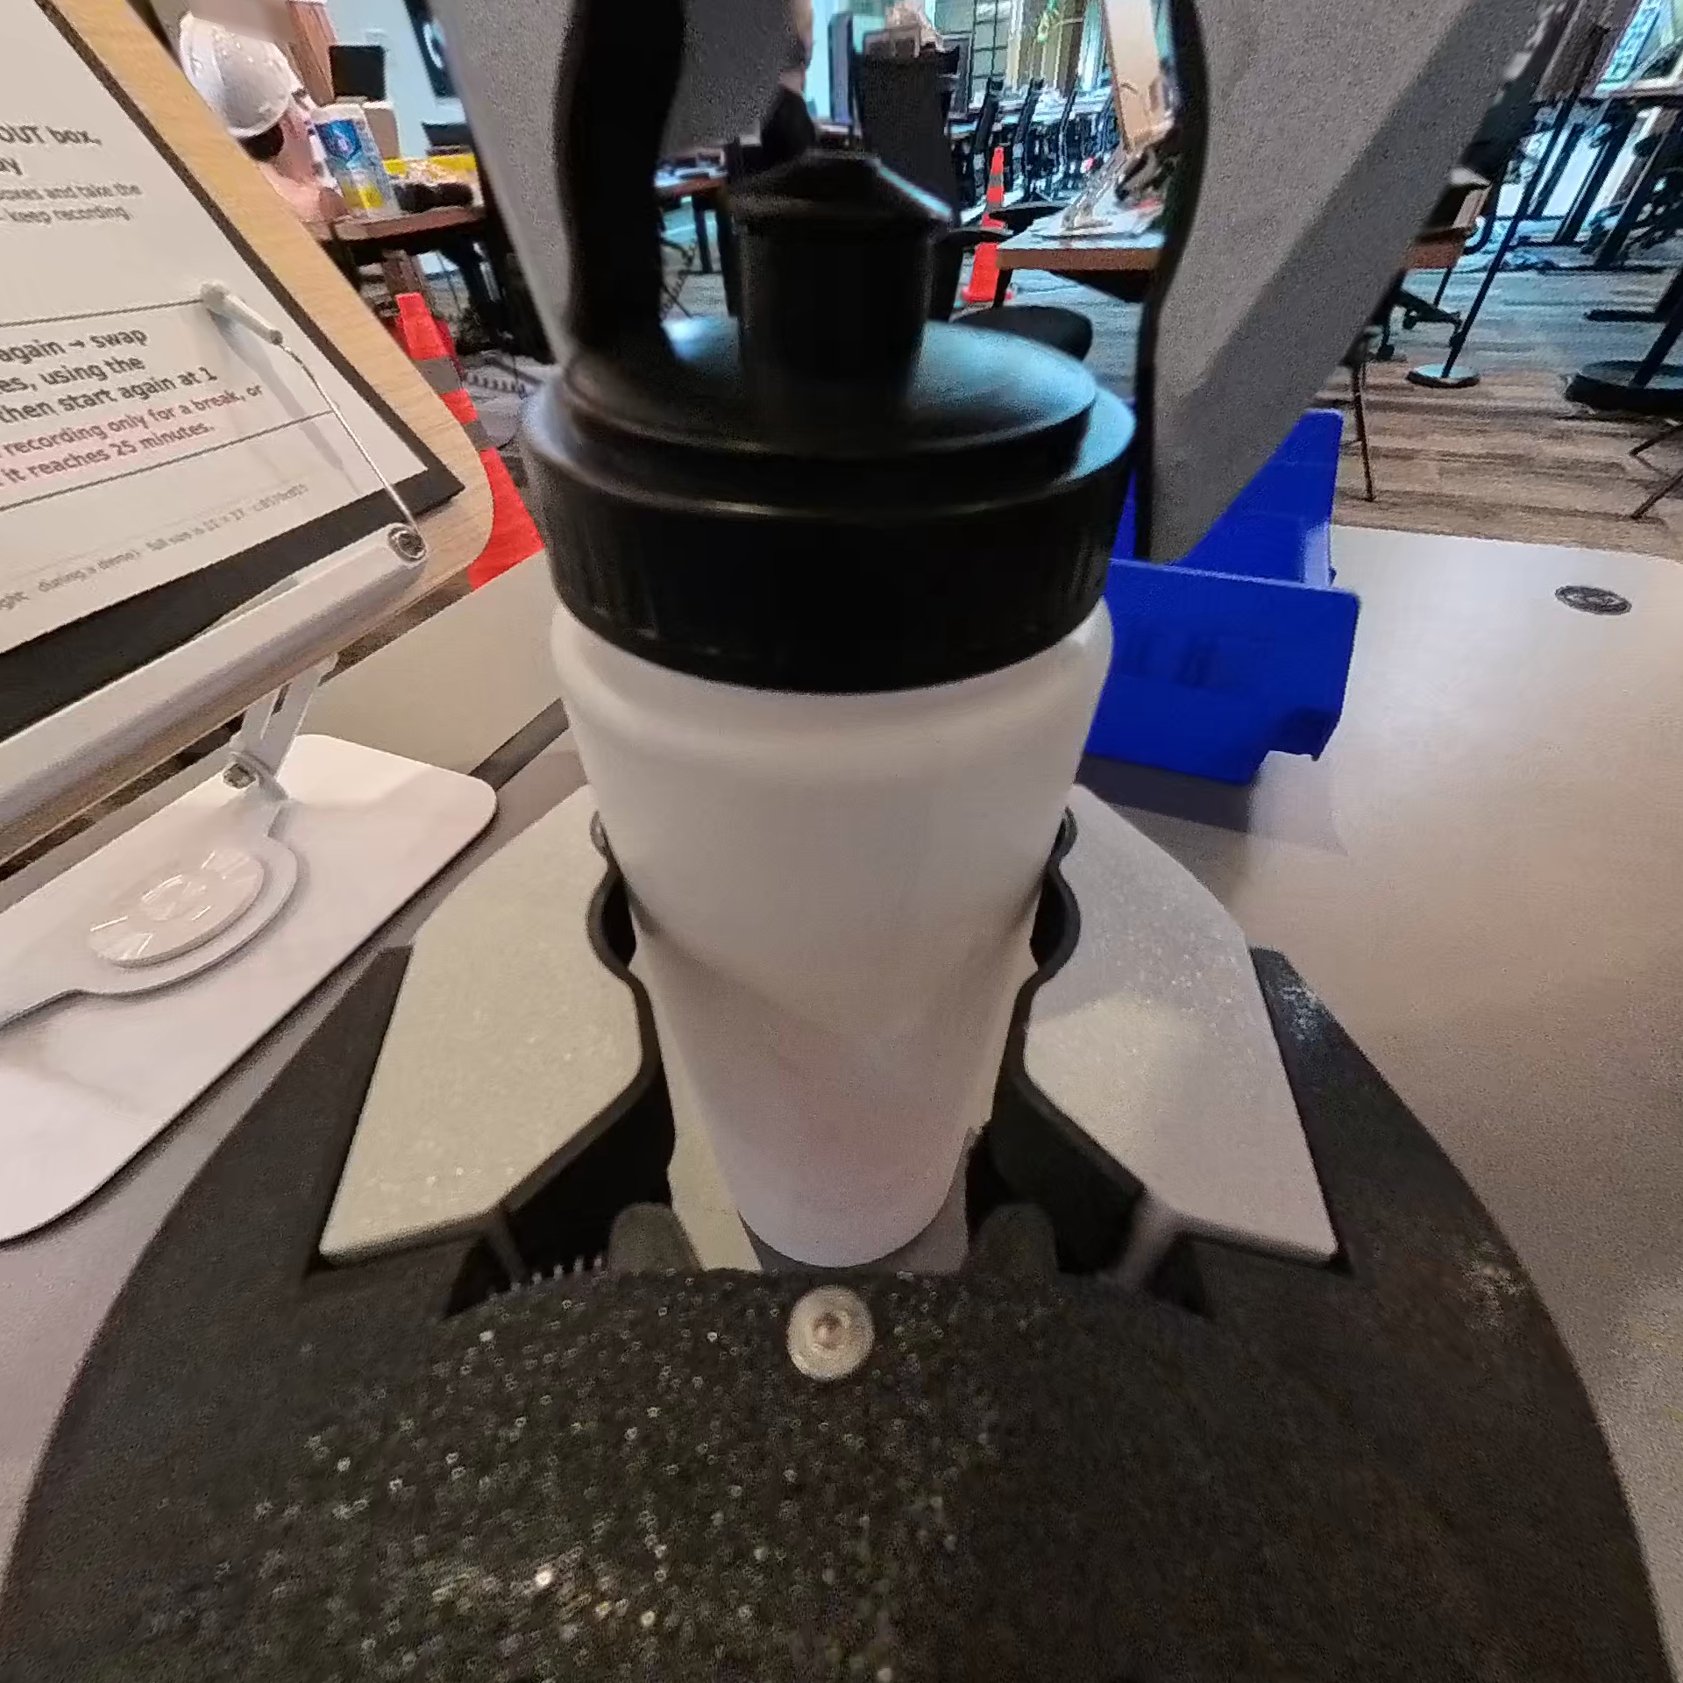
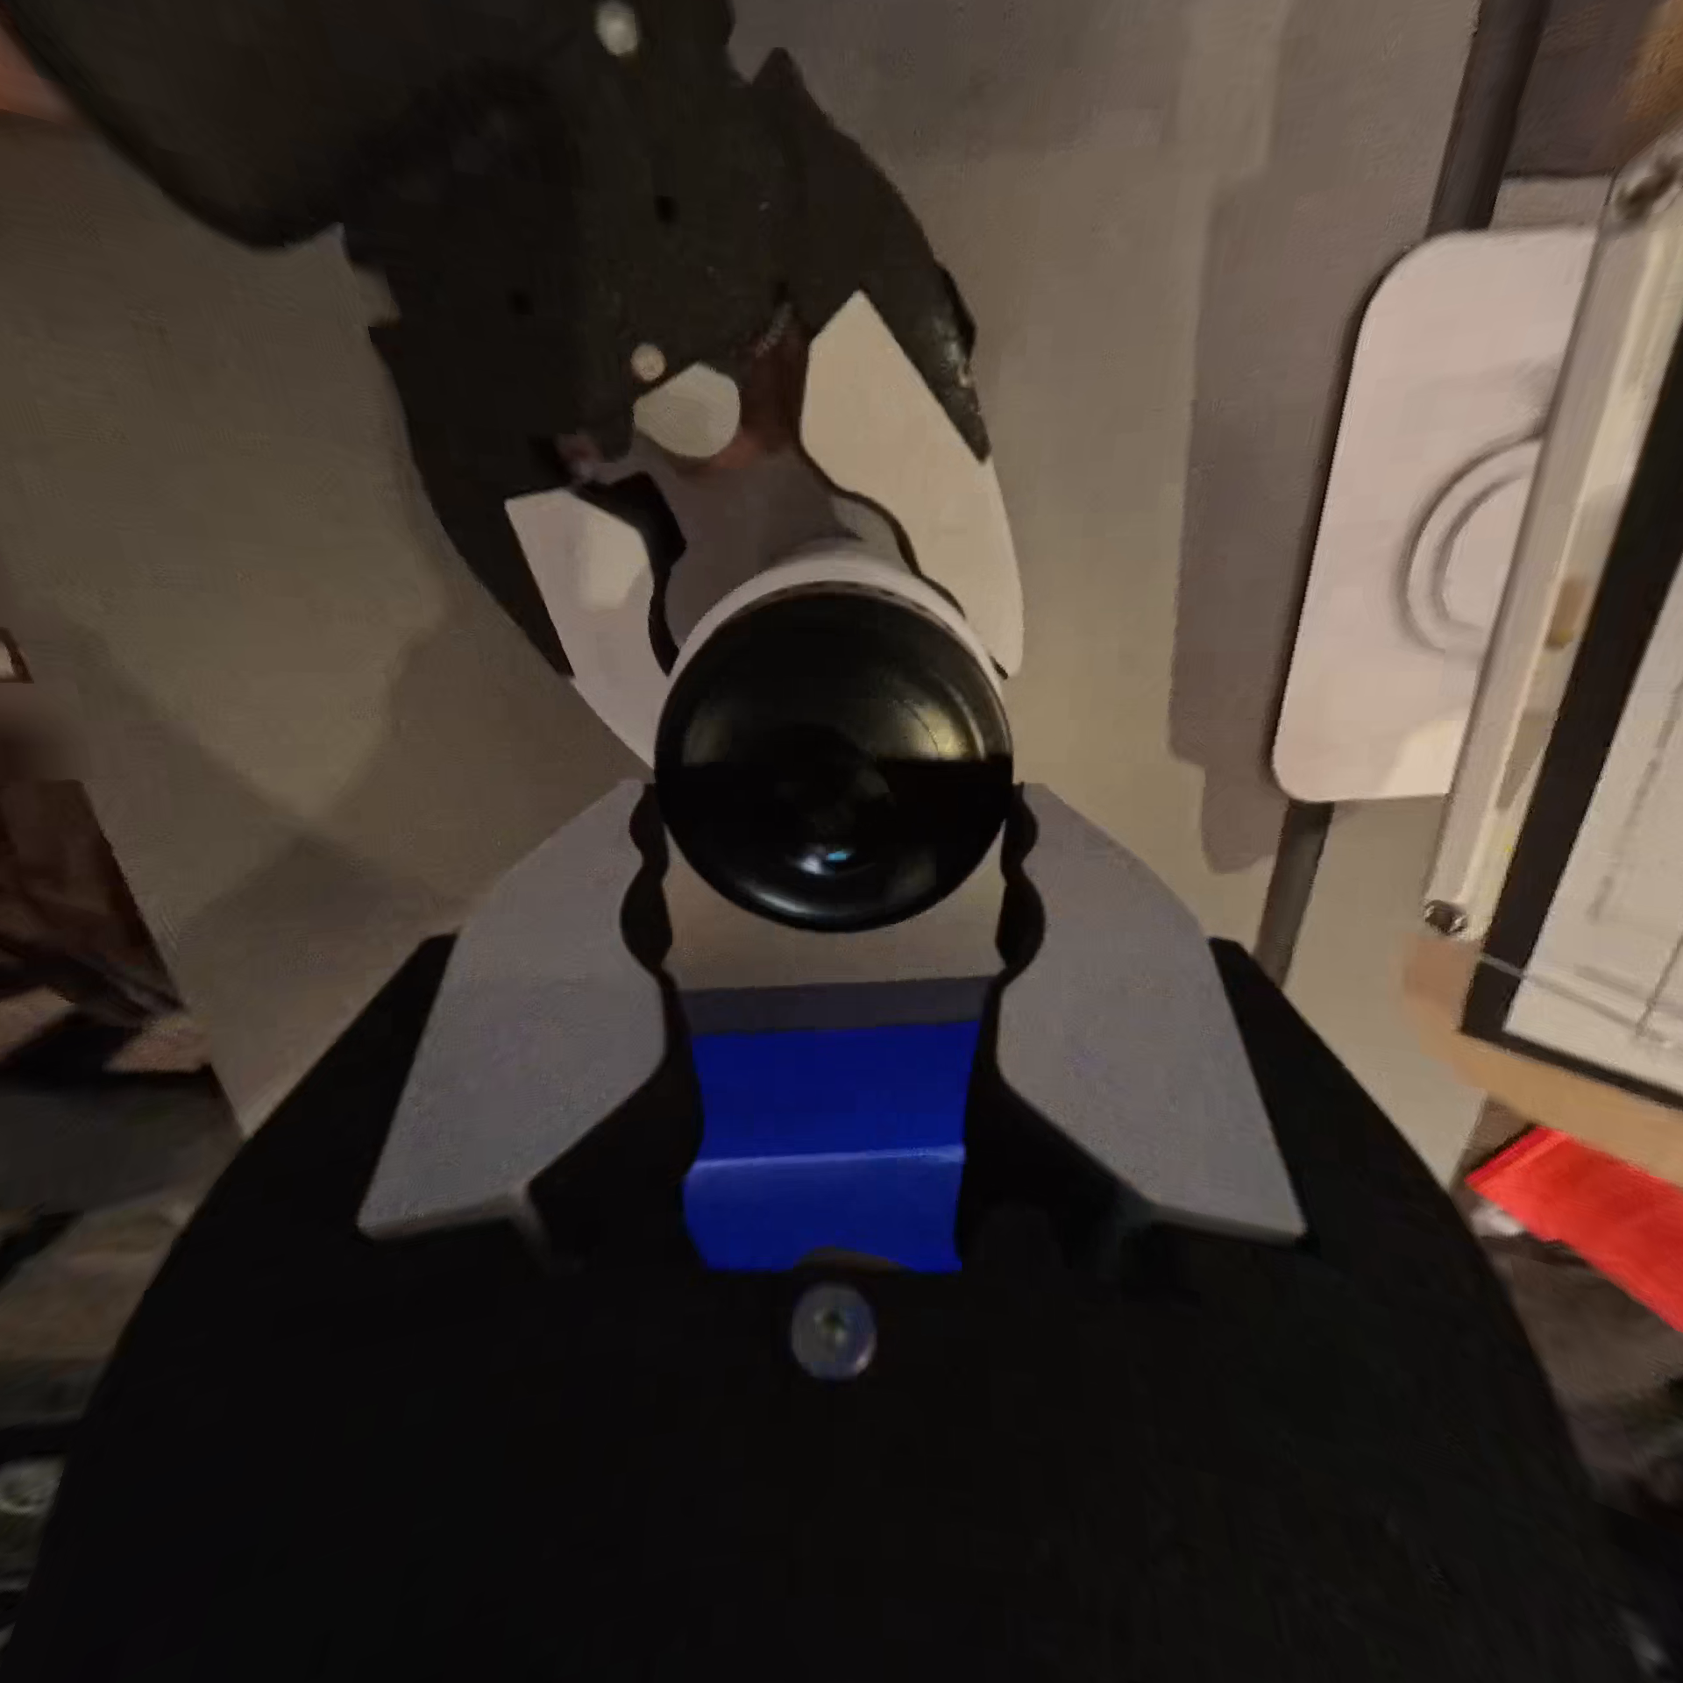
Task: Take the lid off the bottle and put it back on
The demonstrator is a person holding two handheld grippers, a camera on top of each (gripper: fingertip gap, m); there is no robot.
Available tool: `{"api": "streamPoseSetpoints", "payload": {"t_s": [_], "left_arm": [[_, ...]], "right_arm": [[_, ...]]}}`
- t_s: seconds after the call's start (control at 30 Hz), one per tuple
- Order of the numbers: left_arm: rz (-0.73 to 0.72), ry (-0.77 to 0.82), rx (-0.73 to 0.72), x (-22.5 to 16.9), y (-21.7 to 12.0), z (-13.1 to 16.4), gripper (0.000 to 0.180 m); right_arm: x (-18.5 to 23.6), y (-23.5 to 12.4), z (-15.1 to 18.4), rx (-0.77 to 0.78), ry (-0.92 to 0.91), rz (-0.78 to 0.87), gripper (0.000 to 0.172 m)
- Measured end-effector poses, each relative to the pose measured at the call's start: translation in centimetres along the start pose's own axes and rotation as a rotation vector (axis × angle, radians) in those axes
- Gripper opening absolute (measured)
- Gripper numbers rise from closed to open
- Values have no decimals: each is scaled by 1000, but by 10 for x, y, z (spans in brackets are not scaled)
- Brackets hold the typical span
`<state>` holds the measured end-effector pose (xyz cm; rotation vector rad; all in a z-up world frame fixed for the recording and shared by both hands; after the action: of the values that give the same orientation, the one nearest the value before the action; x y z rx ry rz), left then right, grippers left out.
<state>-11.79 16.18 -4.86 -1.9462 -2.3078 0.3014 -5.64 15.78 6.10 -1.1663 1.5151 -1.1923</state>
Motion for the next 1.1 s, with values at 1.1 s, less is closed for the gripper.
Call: {"api": "streamPoseSetpoints", "payload": {"t_s": [1.1], "left_arm": [[7, -62, -18, 5, -2, 2, 87]], "right_arm": [[51, 44, 9, -865, 815, 832, 67]]}}
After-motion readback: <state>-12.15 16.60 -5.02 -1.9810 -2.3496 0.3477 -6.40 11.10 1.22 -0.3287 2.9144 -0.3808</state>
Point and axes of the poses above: each gripper's, where its closed fingertips meet, y out along the fingers, z out of its underside, x = y × z across the jaws, the point moved 7 cm from there along -y, back along the fingers, and after that the axes turned 6 degrees about -y, right-handed, at the moved point
